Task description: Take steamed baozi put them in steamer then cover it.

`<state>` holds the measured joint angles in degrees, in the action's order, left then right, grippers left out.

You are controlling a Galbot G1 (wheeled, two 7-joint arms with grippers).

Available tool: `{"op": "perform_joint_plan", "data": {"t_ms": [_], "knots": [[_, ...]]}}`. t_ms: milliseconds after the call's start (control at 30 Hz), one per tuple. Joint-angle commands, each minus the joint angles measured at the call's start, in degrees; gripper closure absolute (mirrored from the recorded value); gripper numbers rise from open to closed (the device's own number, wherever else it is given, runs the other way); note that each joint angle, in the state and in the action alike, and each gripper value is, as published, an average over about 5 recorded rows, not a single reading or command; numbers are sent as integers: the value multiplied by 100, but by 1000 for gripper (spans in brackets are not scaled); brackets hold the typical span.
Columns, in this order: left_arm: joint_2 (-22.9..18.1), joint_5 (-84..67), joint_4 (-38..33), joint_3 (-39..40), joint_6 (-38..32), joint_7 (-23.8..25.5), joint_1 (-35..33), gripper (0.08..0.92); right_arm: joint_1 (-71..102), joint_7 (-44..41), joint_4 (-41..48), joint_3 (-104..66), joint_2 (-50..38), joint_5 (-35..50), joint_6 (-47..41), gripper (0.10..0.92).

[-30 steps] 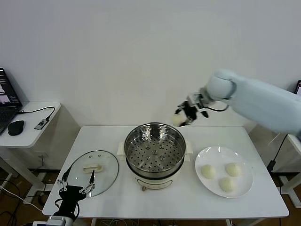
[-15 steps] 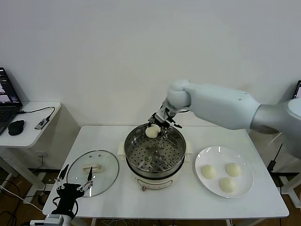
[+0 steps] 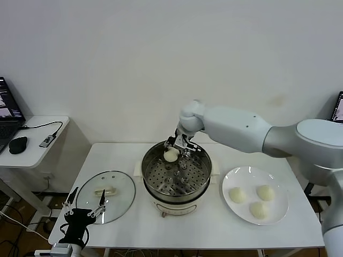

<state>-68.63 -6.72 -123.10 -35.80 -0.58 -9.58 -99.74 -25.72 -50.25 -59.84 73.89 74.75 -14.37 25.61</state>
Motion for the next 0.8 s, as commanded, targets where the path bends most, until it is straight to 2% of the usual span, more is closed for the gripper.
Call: {"op": "perform_joint_plan", "data": {"t_ms": [33, 200, 300, 500, 633, 800], "knots": [[-8, -1, -10, 1, -3, -7, 1, 177, 73, 95, 129, 15, 92, -392, 313, 410], [-17, 5, -60, 4, 14, -4, -1, 177, -202, 64, -222, -10, -151, -11, 105, 272], [-8, 1, -131, -5, 40, 4, -8, 177, -566, -119, -556, 30, -439, 552, -287, 217], [43, -24, -157, -48, 65, 20, -15, 177, -1471, -724, -1927, 325, -1590, 2444, -2627, 203], [87, -23, -153, -37, 76, 23, 1, 177, -1874, -715, -2764, 505, -2482, 2907, -4095, 202], [151, -5, -140, -18, 74, 28, 2, 177, -2014, -673, -3569, 519, -3713, 3235, -5088, 203]]}}
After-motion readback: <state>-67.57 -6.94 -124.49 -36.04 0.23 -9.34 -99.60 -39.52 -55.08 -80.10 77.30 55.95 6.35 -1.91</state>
